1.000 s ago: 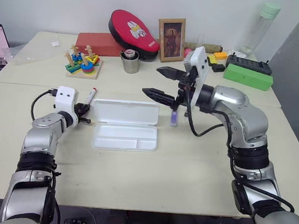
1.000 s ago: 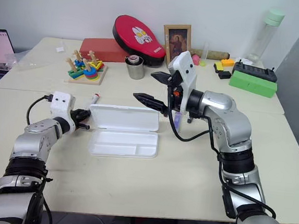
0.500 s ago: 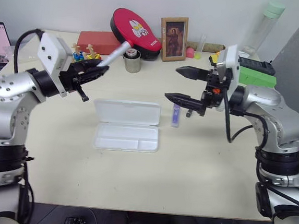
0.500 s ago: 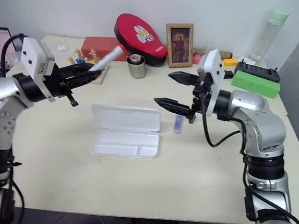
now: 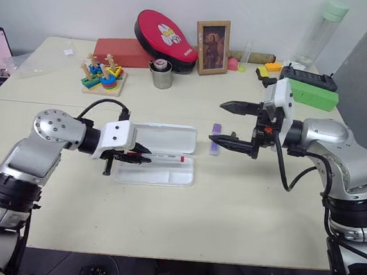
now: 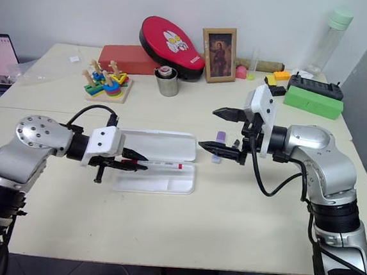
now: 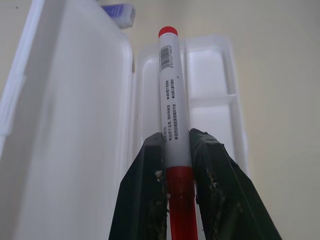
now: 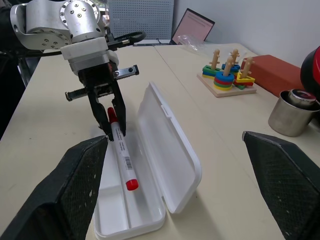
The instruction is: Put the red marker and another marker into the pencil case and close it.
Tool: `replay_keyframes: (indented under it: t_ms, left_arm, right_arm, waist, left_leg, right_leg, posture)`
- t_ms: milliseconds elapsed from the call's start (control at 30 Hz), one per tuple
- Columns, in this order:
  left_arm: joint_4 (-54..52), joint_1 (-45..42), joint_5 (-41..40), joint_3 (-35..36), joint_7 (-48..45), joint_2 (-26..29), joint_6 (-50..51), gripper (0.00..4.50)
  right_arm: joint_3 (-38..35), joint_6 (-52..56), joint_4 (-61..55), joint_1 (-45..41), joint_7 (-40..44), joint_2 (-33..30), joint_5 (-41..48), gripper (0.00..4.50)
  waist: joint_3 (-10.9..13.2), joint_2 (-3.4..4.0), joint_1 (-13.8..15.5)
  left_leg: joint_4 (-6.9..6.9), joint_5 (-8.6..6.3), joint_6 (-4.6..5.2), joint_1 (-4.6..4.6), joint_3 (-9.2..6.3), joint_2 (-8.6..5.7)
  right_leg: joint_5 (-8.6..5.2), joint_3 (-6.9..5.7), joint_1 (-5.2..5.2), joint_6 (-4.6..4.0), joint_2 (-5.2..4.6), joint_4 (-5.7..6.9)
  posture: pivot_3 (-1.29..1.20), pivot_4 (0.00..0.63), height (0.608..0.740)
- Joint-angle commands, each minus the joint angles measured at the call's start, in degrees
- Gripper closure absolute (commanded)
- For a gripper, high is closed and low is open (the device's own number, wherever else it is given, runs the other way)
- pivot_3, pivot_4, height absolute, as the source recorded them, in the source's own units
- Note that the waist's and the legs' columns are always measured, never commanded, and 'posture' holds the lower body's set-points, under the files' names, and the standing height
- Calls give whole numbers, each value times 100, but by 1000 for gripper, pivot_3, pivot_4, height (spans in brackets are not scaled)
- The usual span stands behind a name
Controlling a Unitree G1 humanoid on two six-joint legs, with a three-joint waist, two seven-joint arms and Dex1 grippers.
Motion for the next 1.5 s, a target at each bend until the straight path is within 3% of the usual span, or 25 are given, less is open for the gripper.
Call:
replay_keyframes:
  t_ms: [33, 333, 400, 533, 700, 833, 967, 1167, 1500]
  left_arm:
    - [277, -217, 220, -27, -13, -120, -296, 4066]
    - [397, -156, 415, -85, -155, -283, -320, 4066]
    - [382, -138, 427, -75, -127, -297, -303, 3366]
    - [304, -66, 454, -65, -54, -330, -253, 2723]
    - [177, 0, 378, 28, 21, -376, -170, 1615]
    - [-234, -37, -173, 341, 219, -668, 329, 876]
    - [-1053, -107, -1060, 885, 960, -1330, 1370, 41]
    - [-1723, -96, -1293, 1265, 2309, -2069, 2025, 41]
    - [-2327, 250, -1462, 1246, 2890, -2228, 2468, 41]
  right_arm:
    - [-28, -91, -253, 51, -76, -48, -3, 0]
    - [66, 68, -304, 179, -211, -127, -76, 0]
    - [184, 201, -225, 171, -375, -107, -204, 0]
    - [528, 436, -31, 246, -799, -31, -594, 0]
    - [734, 741, 176, 325, -1251, 139, -906, 0]
    - [783, 1319, 223, 325, -1784, 429, -1053, 0]
    - [657, 2119, 269, 338, -2576, 936, -1174, 0]
    - [613, 3011, 361, 351, -3536, 1512, -1413, 0]
    - [367, 3012, 1115, 250, -4537, 2562, -1710, 0]
  waist:
    - [0, 0, 0]
    - [0, 0, -1]
    - [0, 0, -2]
    - [0, 0, -2]
    - [0, 0, -2]
    - [0, 0, -3]
    - [-1, -2, -2]
    - [-1, -1, -2]
    - [-2, -3, -20]
  left_leg:
    - [0, 0, 0, 0, 0, 0]
    - [2, 0, 0, 0, -1, 0]
    - [3, 0, 0, 1, -2, 0]
    - [3, 0, 0, 1, -1, 0]
    - [4, 0, 0, 1, -1, 0]
    - [6, 1, 0, 1, -3, 0]
    - [11, 1, 0, 0, -7, 0]
    - [23, 1, 0, 3, -11, -1]
    - [50, 0, 0, 5, -16, -2]
  right_leg:
    - [0, 0, 0, 0, 0, 1]
    - [0, 0, 0, -1, 0, 8]
    - [0, 0, 0, -1, 0, 10]
    - [0, 0, 0, -1, 0, 11]
    - [0, 0, 0, -1, 0, 10]
    - [0, -1, 0, -1, 0, 16]
    - [1, -2, 2, -1, 0, 21]
    - [1, -3, 3, -1, 1, 40]
    - [1, -3, 6, -1, 4, 61]
  posture:
    - [0, 150, 740]
    - [0, 150, 740]
    - [0, 150, 740]
    - [0, 150, 740]
    - [0, 150, 740]
    - [0, 150, 740]
    - [0, 150, 740]
    - [0, 150, 740]
    - [0, 150, 740]
